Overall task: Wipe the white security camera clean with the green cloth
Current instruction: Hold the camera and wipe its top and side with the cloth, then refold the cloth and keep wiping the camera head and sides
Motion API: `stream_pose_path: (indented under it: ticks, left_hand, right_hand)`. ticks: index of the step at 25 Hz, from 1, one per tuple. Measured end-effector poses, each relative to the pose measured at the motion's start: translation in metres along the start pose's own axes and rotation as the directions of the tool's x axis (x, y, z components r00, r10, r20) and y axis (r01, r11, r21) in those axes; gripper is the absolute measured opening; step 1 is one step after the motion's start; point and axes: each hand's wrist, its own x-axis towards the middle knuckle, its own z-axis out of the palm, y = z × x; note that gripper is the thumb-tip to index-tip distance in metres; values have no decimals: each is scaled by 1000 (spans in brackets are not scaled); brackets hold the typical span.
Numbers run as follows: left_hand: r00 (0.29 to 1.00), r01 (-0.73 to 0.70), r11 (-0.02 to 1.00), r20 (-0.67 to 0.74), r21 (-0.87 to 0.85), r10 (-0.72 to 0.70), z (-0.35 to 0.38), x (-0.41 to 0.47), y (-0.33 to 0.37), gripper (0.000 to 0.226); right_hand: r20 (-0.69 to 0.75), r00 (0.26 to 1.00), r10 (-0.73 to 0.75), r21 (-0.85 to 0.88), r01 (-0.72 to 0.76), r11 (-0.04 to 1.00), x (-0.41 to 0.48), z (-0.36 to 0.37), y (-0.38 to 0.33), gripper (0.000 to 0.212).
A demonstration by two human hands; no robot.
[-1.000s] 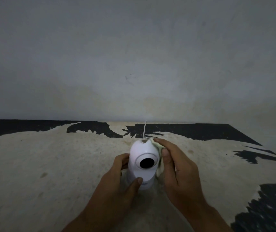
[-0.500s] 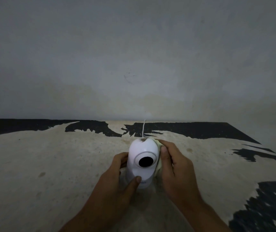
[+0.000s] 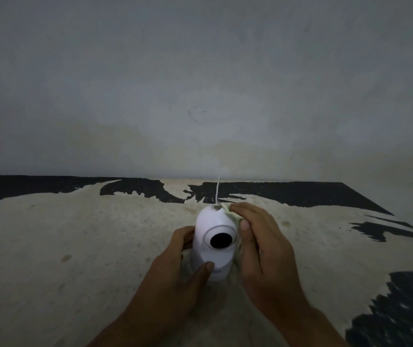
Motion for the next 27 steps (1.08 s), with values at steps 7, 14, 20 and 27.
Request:
stream_pose_path:
  ticks: [7,14,20,27]
  left_hand:
    - [1000,-2,1000,-2,-7,2,-1,-1,-1,62]
    - [1000,14,1000,2,-1,-14,1,0,-1,60]
    - [1000,-16,1000,3,-8,16,-1,-1,1,60]
    - [1000,-21,1000,8,3,21,-1,-1,0,59]
  right_hand:
    - [61,978,201,102,-206,973,5,1,-1,29]
    - [92,996,19,70,-25,997,3,3,-5,39]
    - [202,905,375,307,-422,853,17,-6,-2,32]
    - [200,946,254,262,-302,917,12,-6,-5,29]
